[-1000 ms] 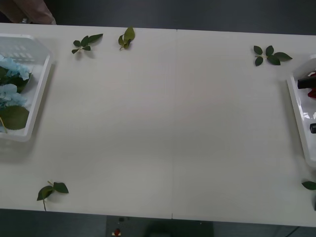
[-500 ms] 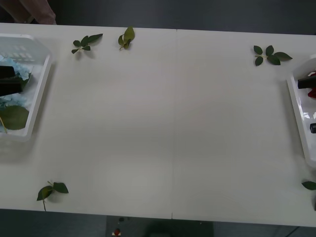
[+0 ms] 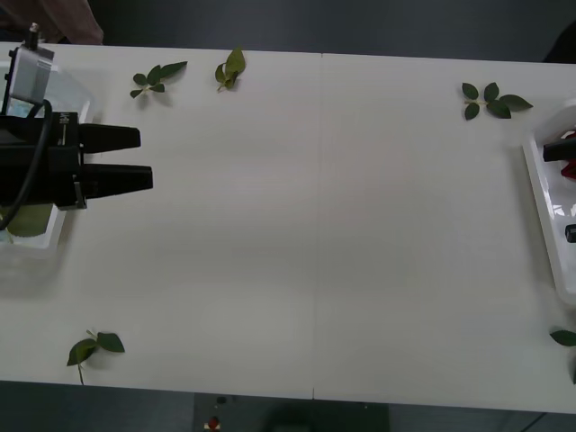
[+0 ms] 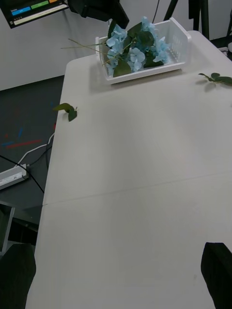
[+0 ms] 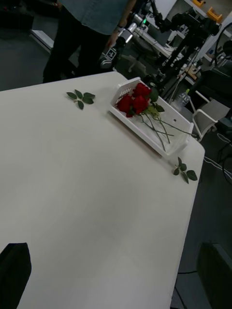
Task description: Put the red flowers into the right box and the blue flowers into the left box
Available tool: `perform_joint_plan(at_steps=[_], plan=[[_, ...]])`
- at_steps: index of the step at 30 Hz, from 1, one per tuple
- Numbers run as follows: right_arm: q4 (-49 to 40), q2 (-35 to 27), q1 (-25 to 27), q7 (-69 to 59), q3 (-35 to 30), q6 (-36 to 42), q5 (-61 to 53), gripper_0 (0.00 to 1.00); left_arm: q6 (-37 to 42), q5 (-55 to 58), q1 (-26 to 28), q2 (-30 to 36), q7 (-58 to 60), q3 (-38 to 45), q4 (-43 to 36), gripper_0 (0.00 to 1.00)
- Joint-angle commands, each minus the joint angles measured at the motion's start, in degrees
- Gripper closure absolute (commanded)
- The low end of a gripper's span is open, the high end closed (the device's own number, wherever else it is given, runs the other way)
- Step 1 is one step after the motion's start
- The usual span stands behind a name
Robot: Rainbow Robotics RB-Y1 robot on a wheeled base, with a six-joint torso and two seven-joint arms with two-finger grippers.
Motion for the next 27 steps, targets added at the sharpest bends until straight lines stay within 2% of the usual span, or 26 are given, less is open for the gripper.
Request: perform_joint_plan(at_steps=[1, 12, 27], plan=[[-0.7, -1.2, -0.6, 0.6, -1.2, 0.3, -0.1, 0.00, -0.4, 0.3, -4.0, 0.5, 2.0, -2.2, -2.2, 0.00], [-0.7, -1.2, -0.6, 0.6, -1.2, 0.3, -0.1, 0.00, -4.7, -0.9, -4.7, -2.4, 1.9, -7.4, -9.5, 0.00], [-0.7, -1.2, -0.6, 0.6, -1.2, 0.3, -0.1, 0.00, -4.7, -1.3, -4.6, -2.7, 1.8, -8.5, -10.4, 0.00]])
